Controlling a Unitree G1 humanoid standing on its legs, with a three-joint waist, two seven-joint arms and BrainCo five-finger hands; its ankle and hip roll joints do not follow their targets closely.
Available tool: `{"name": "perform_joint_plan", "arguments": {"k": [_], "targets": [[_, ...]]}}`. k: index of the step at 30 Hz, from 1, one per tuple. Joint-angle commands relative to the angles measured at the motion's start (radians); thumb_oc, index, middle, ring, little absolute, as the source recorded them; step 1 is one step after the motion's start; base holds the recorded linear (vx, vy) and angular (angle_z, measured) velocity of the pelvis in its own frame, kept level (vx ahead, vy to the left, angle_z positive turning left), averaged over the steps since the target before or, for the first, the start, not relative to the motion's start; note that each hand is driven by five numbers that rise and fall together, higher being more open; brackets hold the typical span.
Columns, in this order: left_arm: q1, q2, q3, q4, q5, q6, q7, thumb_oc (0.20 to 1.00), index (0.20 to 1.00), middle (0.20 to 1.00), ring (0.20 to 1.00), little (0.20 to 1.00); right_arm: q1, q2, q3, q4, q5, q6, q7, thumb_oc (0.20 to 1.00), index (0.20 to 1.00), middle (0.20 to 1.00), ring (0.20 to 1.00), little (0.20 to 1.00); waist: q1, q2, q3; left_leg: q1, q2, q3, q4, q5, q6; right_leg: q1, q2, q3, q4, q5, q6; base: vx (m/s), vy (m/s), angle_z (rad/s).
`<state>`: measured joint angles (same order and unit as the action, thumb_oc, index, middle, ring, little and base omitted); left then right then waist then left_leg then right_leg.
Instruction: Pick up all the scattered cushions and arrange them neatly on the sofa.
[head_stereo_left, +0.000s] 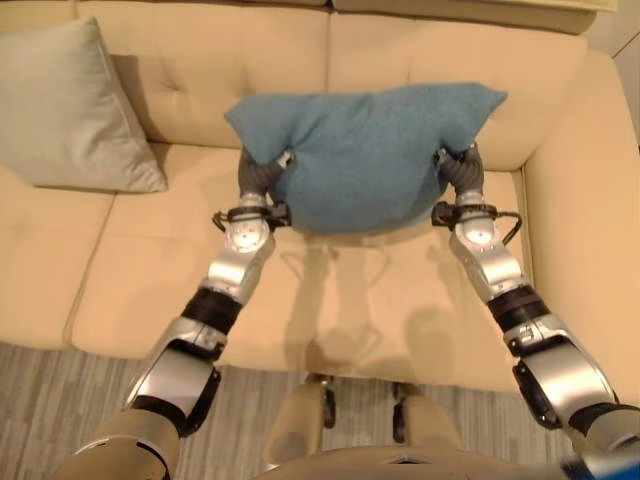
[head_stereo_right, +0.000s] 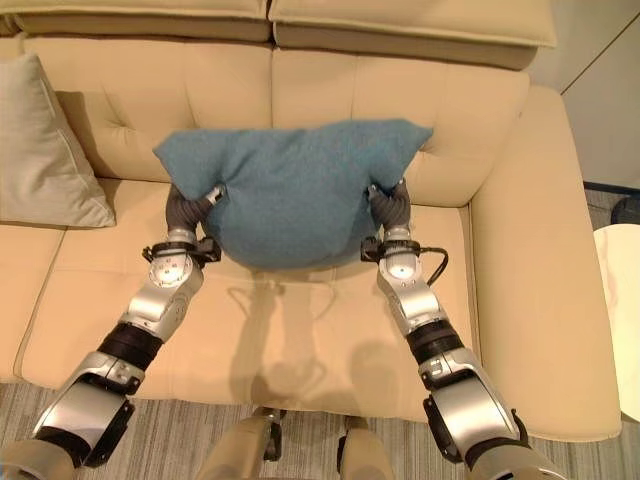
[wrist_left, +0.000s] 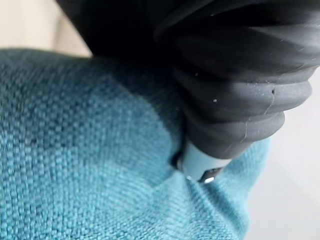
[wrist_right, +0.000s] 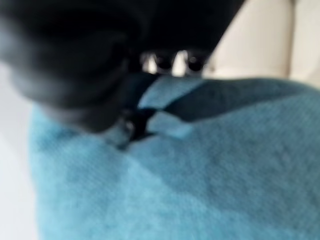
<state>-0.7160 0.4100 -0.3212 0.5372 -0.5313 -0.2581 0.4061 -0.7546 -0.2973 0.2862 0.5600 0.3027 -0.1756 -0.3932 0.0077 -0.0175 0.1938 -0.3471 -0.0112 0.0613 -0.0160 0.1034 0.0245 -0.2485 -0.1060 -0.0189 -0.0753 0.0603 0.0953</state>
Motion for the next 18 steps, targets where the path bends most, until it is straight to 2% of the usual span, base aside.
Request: {"name": "perform_joint_plan", "arguments": {"k": [1,6,18], "targets": [[-0.242,-0.025,-0.082,-0.019,-0.018,-0.164,-0.017,0.2,0.2,0.2,0.2,0.2,-0.2,0.047,0.085,-0.056,-0.012,-0.115,0.011,0.2,0.2,0.2,0.2,0.2,0.015,-0.002,-0.057,-0.058,0.017,-0.087,0.061,-0.081,-0.077,-0.084,-0.014,-0.042,0.084,-0.002,0.06,0.01,0.034,-0.02],[-0.306,-0.002,-0.098,0.019,-0.035,-0.17,-0.013,0.2,0.2,0.2,0.2,0.2,-0.265,0.033,0.105,-0.018,0.004,-0.115,-0.006,0.2,0.2,0.2,0.2,0.2,0.013,-0.002,-0.048,-0.088,0.011,-0.094,0.05,-0.064,-0.084,-0.116,-0.016,-0.037,0.069,0.011,0.064,0.0,0.0,0.0],[-0.313,-0.027,-0.119,0.049,-0.023,-0.146,-0.011,0.2,0.2,0.2,0.2,0.2,-0.265,0.05,0.129,0.013,0.005,-0.102,-0.014,0.2,0.2,0.2,0.2,0.2,0.014,-0.007,-0.01,-0.105,0.006,-0.095,0.07,-0.066,-0.091,-0.119,-0.023,-0.048,0.074,0.011,0.064,-0.01,0.002,0.02]]}}
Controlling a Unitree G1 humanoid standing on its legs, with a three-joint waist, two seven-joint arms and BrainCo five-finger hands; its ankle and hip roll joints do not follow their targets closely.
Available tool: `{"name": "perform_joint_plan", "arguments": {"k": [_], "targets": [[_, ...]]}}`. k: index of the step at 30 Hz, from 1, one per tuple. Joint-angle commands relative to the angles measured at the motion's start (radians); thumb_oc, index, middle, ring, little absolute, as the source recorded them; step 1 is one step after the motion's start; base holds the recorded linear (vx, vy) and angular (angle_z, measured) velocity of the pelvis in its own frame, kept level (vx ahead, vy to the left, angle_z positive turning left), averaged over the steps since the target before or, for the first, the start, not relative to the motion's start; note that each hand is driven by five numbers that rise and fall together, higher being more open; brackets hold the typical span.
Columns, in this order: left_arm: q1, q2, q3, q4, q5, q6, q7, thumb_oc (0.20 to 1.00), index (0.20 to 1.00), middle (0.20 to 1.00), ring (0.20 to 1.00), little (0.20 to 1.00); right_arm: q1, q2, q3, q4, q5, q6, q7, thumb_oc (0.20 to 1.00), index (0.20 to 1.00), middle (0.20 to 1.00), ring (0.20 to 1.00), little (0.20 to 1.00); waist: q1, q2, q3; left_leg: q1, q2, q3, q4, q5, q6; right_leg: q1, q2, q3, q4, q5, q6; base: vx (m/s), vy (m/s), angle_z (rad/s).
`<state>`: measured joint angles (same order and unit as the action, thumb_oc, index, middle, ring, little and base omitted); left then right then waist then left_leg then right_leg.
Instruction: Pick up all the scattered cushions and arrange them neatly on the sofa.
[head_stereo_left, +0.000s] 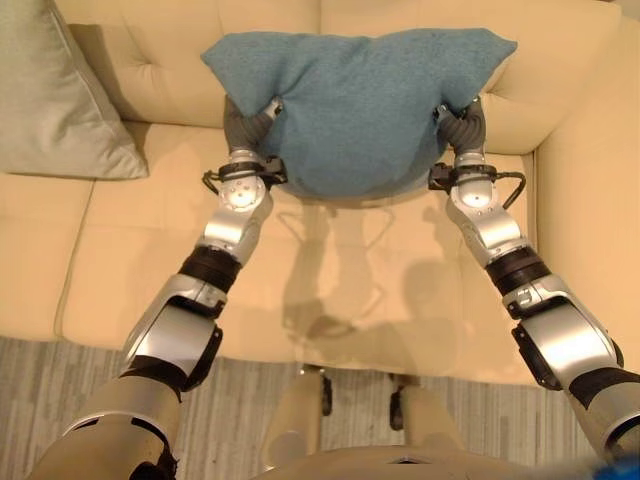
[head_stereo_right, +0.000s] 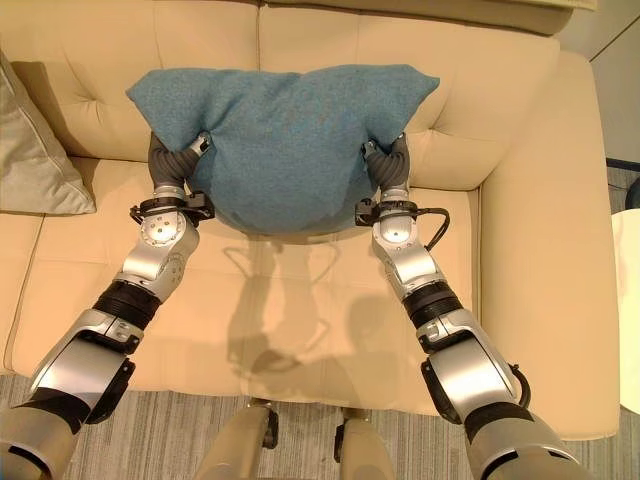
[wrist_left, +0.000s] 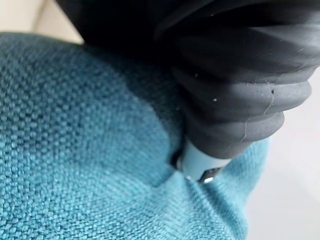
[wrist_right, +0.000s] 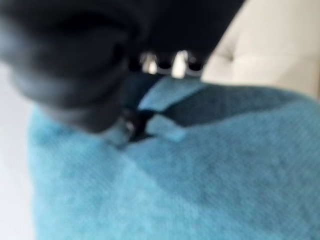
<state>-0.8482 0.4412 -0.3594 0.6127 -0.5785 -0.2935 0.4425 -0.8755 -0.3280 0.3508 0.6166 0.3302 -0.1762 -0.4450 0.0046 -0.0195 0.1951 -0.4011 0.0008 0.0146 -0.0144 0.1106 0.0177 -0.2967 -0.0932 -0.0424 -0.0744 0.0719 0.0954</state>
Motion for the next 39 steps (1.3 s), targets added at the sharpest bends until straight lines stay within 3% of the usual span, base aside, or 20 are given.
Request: {"name": "perform_joint_plan", "arguments": {"k": [1,4,14,15,16,17,18,19,20,27,39], "targets": [[-0.19,-0.057,-0.083,-0.024,0.026,-0.11,-0.044,0.2,0.2,0.2,0.2,0.2,-0.149,0.081,0.068,-0.038,-0.024,-0.1,0.035,0.2,0.2,0.2,0.2,0.2,0.017,-0.005,-0.006,-0.056,-0.005,-0.047,0.07,-0.072,-0.086,-0.075,-0.037,-0.027,0.073,0.001,0.064,-0.06,0.001,0.01],[-0.202,-0.049,-0.086,-0.014,0.029,-0.107,-0.045,0.2,0.2,0.2,0.2,0.2,-0.162,0.081,0.074,-0.031,-0.023,-0.097,0.034,0.2,0.2,0.2,0.2,0.2,0.018,-0.003,0.012,-0.073,-0.006,-0.046,0.079,-0.073,-0.089,-0.091,-0.037,-0.027,0.078,0.004,0.063,-0.06,0.004,0.0],[-0.38,0.028,-0.137,0.209,0.046,-0.071,-0.045,0.2,0.2,0.2,0.2,0.2,-0.264,0.059,0.097,0.057,-0.076,-0.065,-0.027,0.2,0.2,0.2,0.2,0.2,-0.003,0.018,0.024,-0.189,0.0,-0.034,0.002,0.0,-0.108,-0.234,-0.033,-0.014,0.042,0.054,0.075,-0.03,0.009,-0.02],[-0.409,0.035,-0.146,0.251,0.059,-0.065,-0.041,0.523,0.523,0.523,0.523,0.523,-0.293,0.045,0.107,0.086,-0.096,-0.056,-0.036,0.2,0.2,0.2,0.2,0.2,-0.005,0.02,0.017,-0.205,0.001,-0.036,-0.024,0.016,-0.112,-0.255,-0.031,-0.013,0.028,0.064,0.079,0.0,0.0,0.0],[-0.425,0.038,-0.151,0.268,0.063,-0.063,-0.037,1.0,1.0,1.0,1.0,1.0,-0.307,0.038,0.11,0.1,-0.106,-0.051,-0.041,0.2,0.2,0.2,0.2,0.2,-0.005,0.021,0.013,-0.212,0.0,-0.036,-0.034,0.023,-0.115,-0.264,-0.03,-0.013,0.022,0.067,0.081,0.0,0.0,0.0],[-0.426,0.038,-0.151,0.269,0.063,-0.063,-0.037,1.0,1.0,1.0,1.0,1.0,-0.308,0.038,0.11,0.101,-0.106,-0.051,-0.041,0.2,0.2,0.2,0.2,0.2,-0.005,0.021,0.012,-0.212,0.0,-0.036,-0.034,0.023,-0.115,-0.265,-0.03,-0.013,0.022,0.067,0.081,0.0,0.0,0.0],[-0.451,0.041,-0.156,0.301,0.07,-0.057,-0.034,1.0,1.0,1.0,1.0,1.0,-0.333,0.025,0.117,0.13,-0.125,-0.042,-0.054,0.322,0.322,0.322,0.322,0.322,-0.006,0.024,0.005,-0.221,-0.001,-0.038,-0.047,0.032,-0.117,-0.278,-0.029,-0.012,0.014,0.072,0.084,0.0,0.0,0.0],[-0.482,0.052,-0.161,0.338,0.078,-0.051,-0.025,1.0,1.0,1.0,1.0,1.0,-0.373,0.006,0.123,0.175,-0.158,-0.031,-0.087,0.715,0.715,0.715,0.715,0.715,-0.004,0.025,-0.003,-0.235,-0.001,-0.041,-0.056,0.038,-0.12,-0.294,-0.029,-0.014,0.004,0.079,0.086,0.0,0.0,0.0],[-0.499,0.059,-0.165,0.361,0.081,-0.045,-0.018,1.0,1.0,1.0,1.0,1.0,-0.397,-0.007,0.128,0.208,-0.179,-0.018,-0.108,1.0,1.0,1.0,1.0,1.0,-0.001,0.027,-0.007,-0.245,-0.003,-0.042,-0.058,0.041,-0.121,-0.303,-0.029,-0.016,0.0,0.082,0.088,0.0,0.0,0.0],[-0.595,0.1,-0.191,0.445,0.083,-0.039,-0.002,1.0,1.0,1.0,1.0,1.0,-0.514,-0.086,0.174,0.357,-0.219,0.032,-0.154,1.0,1.0,1.0,1.0,1.0,0.009,0.032,-0.028,-0.284,-0.008,-0.053,-0.067,0.054,-0.128,-0.346,-0.027,-0.017,-0.005,0.086,0.094,0.0,0.0,0.0],[-0.629,0.261,-0.214,0.545,0.014,-0.026,-0.091,1.0,1.0,1.0,1.0,1.0,-0.591,-0.241,0.276,0.508,-0.133,0.049,-0.069,1.0,1.0,1.0,1.0,1.0,0.013,0.027,-0.079,-0.278,-0.013,-0.062,-0.073,0.055,-0.136,-0.338,-0.027,-0.027,-0.012,0.086,0.099,0.01,-0.002,0.0]]}}
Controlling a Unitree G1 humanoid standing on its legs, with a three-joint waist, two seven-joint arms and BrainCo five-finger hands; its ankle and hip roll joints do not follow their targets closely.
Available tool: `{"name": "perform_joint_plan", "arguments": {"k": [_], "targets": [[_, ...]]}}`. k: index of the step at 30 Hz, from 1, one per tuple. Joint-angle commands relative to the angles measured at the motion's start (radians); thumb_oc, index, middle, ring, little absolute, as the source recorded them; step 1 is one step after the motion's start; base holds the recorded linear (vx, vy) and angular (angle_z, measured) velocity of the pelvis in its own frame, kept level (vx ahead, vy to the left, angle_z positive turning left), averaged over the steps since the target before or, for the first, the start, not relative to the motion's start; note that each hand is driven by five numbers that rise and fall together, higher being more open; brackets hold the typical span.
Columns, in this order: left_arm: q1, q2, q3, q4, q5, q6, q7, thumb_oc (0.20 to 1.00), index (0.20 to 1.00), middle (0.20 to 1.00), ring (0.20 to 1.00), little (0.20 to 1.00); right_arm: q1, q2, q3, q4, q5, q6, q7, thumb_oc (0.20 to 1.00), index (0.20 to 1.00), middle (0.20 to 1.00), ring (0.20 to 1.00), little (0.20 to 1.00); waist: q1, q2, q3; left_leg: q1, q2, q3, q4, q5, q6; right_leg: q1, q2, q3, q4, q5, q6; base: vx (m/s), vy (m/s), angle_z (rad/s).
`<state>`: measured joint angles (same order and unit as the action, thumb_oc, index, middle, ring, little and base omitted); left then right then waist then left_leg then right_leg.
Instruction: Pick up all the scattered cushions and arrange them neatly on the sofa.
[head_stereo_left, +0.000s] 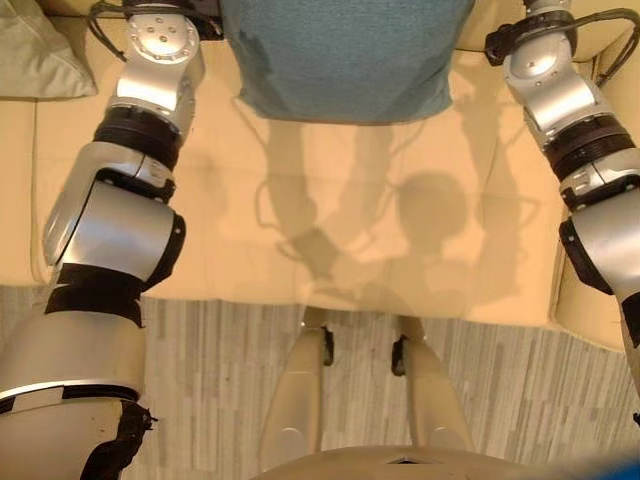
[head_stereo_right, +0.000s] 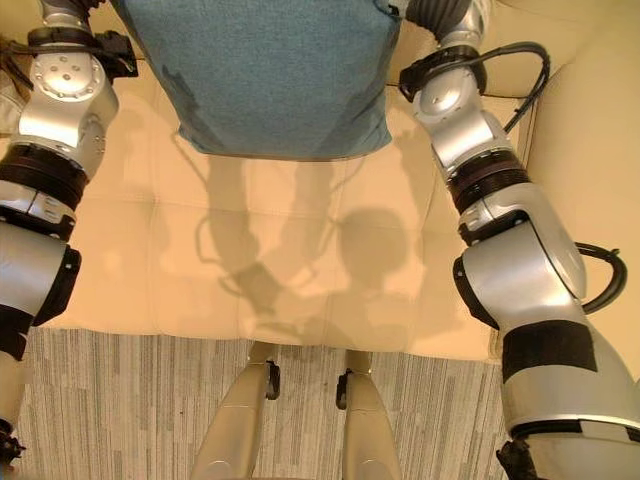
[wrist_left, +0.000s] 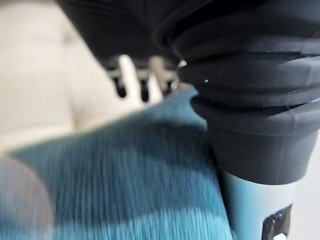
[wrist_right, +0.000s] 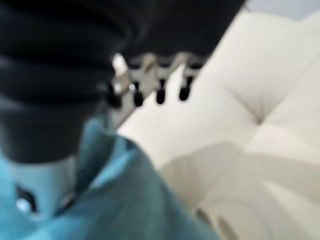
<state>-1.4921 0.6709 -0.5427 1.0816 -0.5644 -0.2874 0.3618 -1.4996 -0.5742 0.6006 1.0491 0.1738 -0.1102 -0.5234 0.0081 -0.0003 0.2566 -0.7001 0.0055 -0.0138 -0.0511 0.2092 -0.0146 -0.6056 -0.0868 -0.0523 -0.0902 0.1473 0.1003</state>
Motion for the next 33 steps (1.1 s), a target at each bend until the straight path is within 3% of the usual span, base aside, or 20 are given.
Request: {"name": "perform_joint_plan", "arguments": {"k": [1,4,8,12,14,21,25,30,31,33], "targets": [[0.028,0.054,-0.027,0.087,0.001,-0.03,-0.017,1.0,1.0,1.0,1.0,1.0,0.043,-0.021,0.023,0.077,0.03,-0.021,0.016,1.0,1.0,1.0,1.0,1.0,0.01,0.007,-0.144,0.03,-0.018,-0.031,-0.036,-0.046,-0.104,-0.021,-0.034,-0.018,0.004,0.008,0.094,0.0,0.0,0.0],[0.063,0.084,-0.008,0.082,0.0,-0.031,-0.024,1.0,1.0,1.0,1.0,1.0,0.067,-0.061,0.017,0.065,0.036,-0.021,0.027,1.0,1.0,1.0,1.0,1.0,0.01,0.005,-0.147,0.044,-0.016,-0.031,-0.036,-0.05,-0.104,-0.006,-0.037,-0.023,0.004,0.004,0.094,0.0,0.0,0.0],[0.265,0.14,0.091,-0.047,0.023,-0.044,-0.032,1.0,1.0,1.0,1.0,1.0,0.243,-0.128,-0.074,-0.038,0.033,-0.032,0.047,1.0,1.0,1.0,1.0,1.0,0.014,-0.011,-0.141,0.113,-0.014,-0.032,0.015,-0.101,-0.088,0.085,-0.041,-0.032,0.02,-0.029,0.082,-0.01,-0.012,0.05],[0.422,0.132,0.178,-0.162,0.051,-0.05,-0.035,1.0,1.0,1.0,1.0,1.0,0.387,-0.147,-0.147,-0.123,-0.013,-0.033,0.059,1.0,1.0,1.0,1.0,1.0,0.013,-0.017,-0.135,0.157,-0.013,-0.03,0.056,-0.134,-0.082,0.144,-0.044,-0.044,0.043,-0.055,0.073,0.01,-0.024,0.08],[0.639,0.088,0.287,-0.279,0.07,-0.05,-0.053,1.0,1.0,1.0,1.0,1.0,0.588,-0.146,-0.265,-0.221,-0.053,-0.033,0.091,1.0,1.0,1.0,1.0,1.0,0.012,-0.025,-0.125,0.214,-0.007,-0.029,0.099,-0.175,-0.073,0.209,-0.047,-0.06,0.077,-0.091,0.061,0.05,-0.033,0.09],[1.089,-0.07,0.432,-0.483,0.126,-0.012,-0.157,1.0,1.0,1.0,1.0,1.0,1.055,-0.04,-0.449,-0.319,-0.076,-0.044,0.256,1.0,1.0,1.0,1.0,1.0,0.014,-0.045,-0.15,0.385,0.008,-0.04,0.119,-0.228,-0.063,0.373,-0.04,-0.098,0.111,-0.148,0.049,0.07,-0.039,0.06],[1.245,-0.124,0.472,-0.491,0.164,0.012,-0.199,1.0,1.0,1.0,1.0,1.0,1.191,-0.005,-0.493,-0.32,-0.069,-0.044,0.322,1.0,1.0,1.0,1.0,1.0,0.021,-0.05,-0.18,0.457,0.018,-0.041,0.104,-0.235,-0.063,0.441,-0.035,-0.114,0.094,-0.152,0.047,0.05,-0.026,0.0],[1.245,-0.124,0.472,-0.492,0.164,0.012,-0.199,1.0,1.0,1.0,1.0,1.0,1.191,-0.005,-0.493,-0.32,-0.069,-0.043,0.322,1.0,1.0,1.0,1.0,1.0,0.021,-0.05,-0.18,0.458,0.018,-0.041,0.104,-0.235,-0.063,0.442,-0.035,-0.114,0.094,-0.152,0.047,0.0,-0.016,0.0],[1.452,-0.272,0.46,-0.274,0.279,0.077,-0.298,1.0,1.0,1.0,1.0,1.0,1.337,0.069,-0.459,-0.145,-0.107,-0.035,0.45,1.0,1.0,1.0,1.0,1.0,0.038,-0.05,-0.223,0.58,0.03,-0.038,0.057,-0.227,-0.066,0.558,-0.015,-0.143,0.081,-0.179,0.038,-0.01,-0.118,0.14],[1.482,-0.323,0.433,-0.103,0.365,0.097,-0.312,1.0,1.0,1.0,1.0,1.0,1.362,0.112,-0.42,-0.04,-0.168,-0.027,0.468,1.0,1.0,1.0,1.0,1.0,0.044,-0.049,-0.238,0.611,0.037,-0.041,0.04,-0.223,-0.068,0.587,-0.007,-0.151,0.077,-0.195,0.031,-0.03,-0.113,0.36]]}}
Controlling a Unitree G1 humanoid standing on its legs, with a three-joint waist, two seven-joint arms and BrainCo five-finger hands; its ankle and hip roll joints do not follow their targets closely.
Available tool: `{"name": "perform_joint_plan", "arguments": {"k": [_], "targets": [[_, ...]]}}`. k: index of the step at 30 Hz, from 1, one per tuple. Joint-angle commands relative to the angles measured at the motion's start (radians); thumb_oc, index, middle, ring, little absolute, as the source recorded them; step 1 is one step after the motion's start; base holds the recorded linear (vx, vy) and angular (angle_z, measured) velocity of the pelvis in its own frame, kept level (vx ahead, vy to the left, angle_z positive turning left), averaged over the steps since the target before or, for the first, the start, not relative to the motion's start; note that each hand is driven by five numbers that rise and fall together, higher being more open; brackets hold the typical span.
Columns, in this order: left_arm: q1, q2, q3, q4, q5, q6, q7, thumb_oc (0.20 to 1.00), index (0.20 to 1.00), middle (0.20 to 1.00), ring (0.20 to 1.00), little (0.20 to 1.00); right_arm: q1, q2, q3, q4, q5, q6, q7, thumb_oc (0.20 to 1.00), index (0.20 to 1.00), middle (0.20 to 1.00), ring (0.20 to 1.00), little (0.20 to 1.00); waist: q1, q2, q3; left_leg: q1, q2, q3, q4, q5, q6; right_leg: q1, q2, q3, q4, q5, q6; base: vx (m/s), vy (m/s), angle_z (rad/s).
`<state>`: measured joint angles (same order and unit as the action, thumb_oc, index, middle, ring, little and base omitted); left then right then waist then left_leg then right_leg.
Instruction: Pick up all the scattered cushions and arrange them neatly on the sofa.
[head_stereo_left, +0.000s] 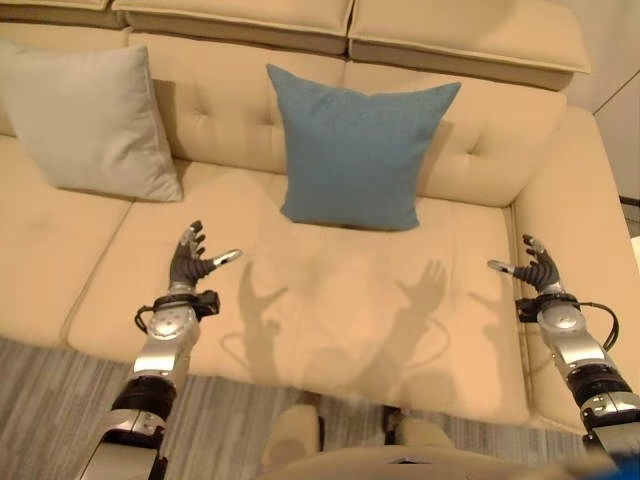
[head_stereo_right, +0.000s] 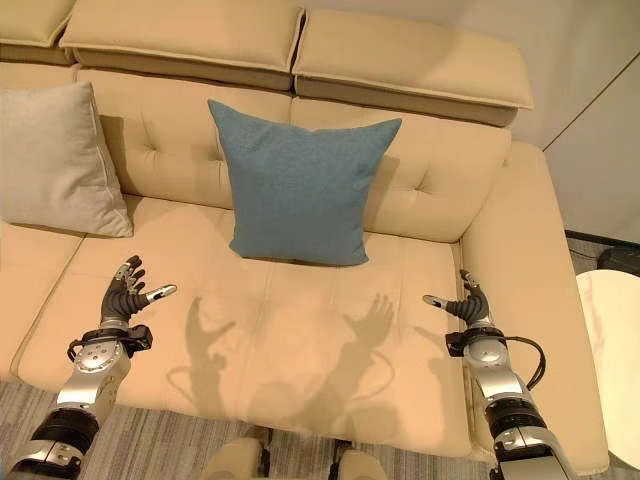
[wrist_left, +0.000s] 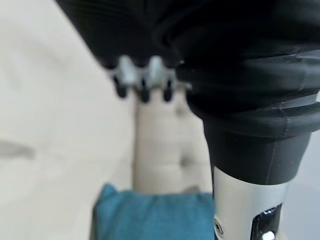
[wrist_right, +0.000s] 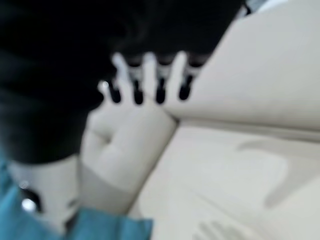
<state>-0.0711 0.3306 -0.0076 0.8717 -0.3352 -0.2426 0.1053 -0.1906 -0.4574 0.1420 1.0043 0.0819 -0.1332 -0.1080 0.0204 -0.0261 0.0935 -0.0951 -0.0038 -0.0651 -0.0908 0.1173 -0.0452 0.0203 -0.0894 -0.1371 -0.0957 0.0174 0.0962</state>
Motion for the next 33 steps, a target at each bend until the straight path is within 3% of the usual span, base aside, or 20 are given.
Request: {"name": "perform_joint_plan", "arguments": {"k": [1,6,12,13,17,19,21,22,26,28,33], "targets": [[0.067,0.008,-0.12,0.149,0.182,0.055,-0.061,1.0,1.0,1.0,1.0,1.0,0.055,0.009,0.055,0.043,-0.095,-0.001,0.057,1.0,1.0,1.0,1.0,1.0,0.033,-0.022,-0.078,0.013,0.049,0.008,0.077,-0.13,-0.039,-0.032,-0.002,-0.069,0.084,-0.071,0.032,-0.04,-0.072,0.27],[0.086,-0.025,-0.125,0.315,0.279,0.078,-0.065,1.0,1.0,1.0,1.0,1.0,0.08,0.059,0.085,0.15,-0.146,0.005,0.053,1.0,1.0,1.0,1.0,1.0,0.039,-0.023,-0.076,0.02,0.061,-0.016,0.073,-0.116,-0.051,-0.01,0.019,-0.088,0.089,-0.093,0.013,-0.07,-0.101,0.15],[0.068,-0.021,-0.12,0.354,0.296,0.079,-0.061,1.0,1.0,1.0,1.0,1.0,0.097,0.062,0.063,0.188,-0.13,0.001,0.039,1.0,1.0,1.0,1.0,1.0,0.036,-0.02,-0.044,-0.061,0.067,-0.038,0.115,-0.072,-0.088,-0.014,0.034,-0.138,0.053,-0.095,-0.007,-0.17,-0.107,0.35],[0.052,-0.015,-0.118,0.336,0.279,0.08,-0.051,1.0,1.0,1.0,1.0,1.0,0.086,0.049,0.058,0.194,-0.124,0.007,0.033,1.0,1.0,1.0,1.0,1.0,0.035,-0.022,-0.02,-0.111,0.057,-0.023,0.175,-0.068,-0.096,-0.025,0.024,-0.154,0.051,-0.084,-0.01,-0.3,-0.074,0.29],[0.052,-0.015,-0.087,0.358,0.27,0.088,-0.05,1.0,1.0,1.0,1.0,1.0,0.088,0.039,0.049,0.225,-0.121,0.02,0.032,1.0,1.0,1.0,1.0,1.0,0.025,-0.043,-0.014,-0.086,0.039,0.011,0.331,-0.187,-0.063,-0.067,-0.007,-0.15,0.064,-0.056,-0.012,-0.2,-0.006,0.28],[0.059,-0.017,-0.078,0.359,0.267,0.09,-0.051,1.0,1.0,1.0,1.0,1.0,0.092,0.037,0.047,0.231,-0.124,0.023,0.032,1.0,1.0,1.0,1.0,1.0,0.018,-0.042,-0.021,-0.07,0.044,0.016,0.36,-0.201,-0.058,-0.079,-0.013,-0.151,0.068,-0.053,-0.014,-0.09,0.048,0.05],[0.081,-0.034,-0.061,0.374,0.257,0.094,-0.059,1.0,1.0,1.0,1.0,1.0,0.099,0.036,0.037,0.248,-0.13,0.028,0.034,1.0,1.0,1.0,1.0,1.0,0.005,-0.03,-0.035,0.024,0.06,0.004,0.4,-0.227,-0.061,-0.093,-0.016,-0.146,0.077,-0.039,-0.011,-0.13,0.179,0.21],[0.092,-0.046,-0.063,0.372,0.243,0.092,-0.061,1.0,1.0,1.0,1.0,1.0,0.103,0.042,0.025,0.257,-0.128,0.032,0.037,1.0,1.0,1.0,1.0,1.0,-0.017,-0.008,-0.047,0.102,0.048,-0.024,0.327,-0.256,-0.055,-0.13,-0.019,-0.135,0.105,-0.017,0.003,-0.22,0.267,0.2],[0.082,-0.059,-0.086,0.37,0.247,0.092,-0.058,1.0,1.0,1.0,1.0,1.0,0.096,0.058,0.013,0.261,-0.125,0.039,0.031,1.0,1.0,1.0,1.0,1.0,-0.036,-0.01,-0.043,0.13,0.001,-0.028,0.22,-0.318,-0.017,-0.188,-0.057,-0.122,0.13,0.036,0.028,-0.19,0.186,0.18],[0.061,-0.067,-0.089,0.365,0.236,0.093,-0.05,1.0,1.0,1.0,1.0,1.0,0.083,0.067,0.015,0.267,-0.137,0.053,0.022,1.0,1.0,1.0,1.0,1.0,-0.035,-0.016,-0.018,0.109,-0.037,-0.035,0.211,-0.322,0.008,-0.24,-0.095,-0.1,0.136,0.082,0.057,-0.32,0.217,-0.04],[0.048,-0.07,-0.098,0.362,0.239,0.088,-0.042,1.0,1.0,1.0,1.0,1.0,0.07,0.074,0.018,0.269,-0.144,0.06,0.014,1.0,1.0,1.0,1.0,1.0,-0.033,-0.016,0.001,0.085,-0.053,-0.037,0.217,-0.317,0.018,-0.275,-0.12,-0.084,0.14,0.105,0.079,-0.16,0.083,-0.1]]}}
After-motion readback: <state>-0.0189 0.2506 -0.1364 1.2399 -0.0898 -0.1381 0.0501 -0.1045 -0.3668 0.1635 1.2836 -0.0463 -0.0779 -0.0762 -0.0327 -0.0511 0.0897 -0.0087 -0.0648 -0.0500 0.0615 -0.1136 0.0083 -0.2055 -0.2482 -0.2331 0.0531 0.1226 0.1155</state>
